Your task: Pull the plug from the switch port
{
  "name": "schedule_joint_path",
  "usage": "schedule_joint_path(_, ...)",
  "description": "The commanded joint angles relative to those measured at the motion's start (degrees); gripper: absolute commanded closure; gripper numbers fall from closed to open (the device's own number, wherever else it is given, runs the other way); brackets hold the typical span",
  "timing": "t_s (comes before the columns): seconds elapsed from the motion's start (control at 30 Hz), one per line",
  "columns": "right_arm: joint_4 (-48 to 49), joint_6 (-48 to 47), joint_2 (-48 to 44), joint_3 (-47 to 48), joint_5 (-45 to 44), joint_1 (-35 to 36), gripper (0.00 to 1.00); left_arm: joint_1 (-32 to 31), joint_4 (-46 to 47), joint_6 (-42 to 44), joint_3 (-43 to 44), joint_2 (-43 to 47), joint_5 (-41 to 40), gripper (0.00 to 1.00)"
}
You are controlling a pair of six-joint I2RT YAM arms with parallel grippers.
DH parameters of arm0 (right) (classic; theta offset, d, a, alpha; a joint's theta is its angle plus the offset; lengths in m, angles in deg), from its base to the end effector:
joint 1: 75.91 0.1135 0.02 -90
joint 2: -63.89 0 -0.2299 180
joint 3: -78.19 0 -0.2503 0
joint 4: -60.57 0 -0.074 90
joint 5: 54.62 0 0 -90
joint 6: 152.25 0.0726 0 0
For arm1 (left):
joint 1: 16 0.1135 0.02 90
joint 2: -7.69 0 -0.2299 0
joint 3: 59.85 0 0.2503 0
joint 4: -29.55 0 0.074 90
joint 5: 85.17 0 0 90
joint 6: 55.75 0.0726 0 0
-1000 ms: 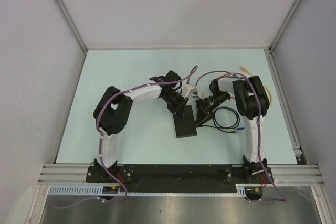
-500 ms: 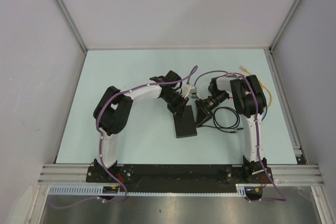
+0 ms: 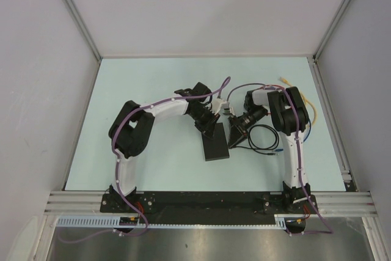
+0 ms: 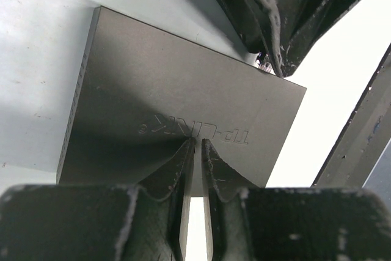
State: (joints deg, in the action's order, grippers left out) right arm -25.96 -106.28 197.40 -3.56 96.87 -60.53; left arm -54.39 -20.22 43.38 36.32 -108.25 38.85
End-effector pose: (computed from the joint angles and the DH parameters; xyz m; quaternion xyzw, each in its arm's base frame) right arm 0.2968 0.1478 0.0434 0.2880 -0.7873 -0.5346 0.1064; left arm 0.2907 -0.2821 0.1099 0.4267 0.8404 -0.3214 0.0916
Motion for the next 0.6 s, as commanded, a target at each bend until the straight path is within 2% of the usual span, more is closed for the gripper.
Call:
schedule_joint_path(0.0, 4.3, -2.2, 3.2, 0.4, -8.7, -1.1, 0.6, -0.9, 0.0, 2.9, -1.7, -0.9, -6.2, 0.82)
schedule_joint_path(0.13, 5.9, 0.7, 3.0, 0.4, -11.0, 0.9, 0.66, -1.0, 0.0, 3.1, -1.9, -0.6, -6.5, 0.82)
schedule_joint_path(0.57, 8.1, 4.5, 3.2, 0.5, -14.6, 3.8, 0.64, -1.8, -0.1, 3.6, -1.8, -0.5, -7.5, 0.82)
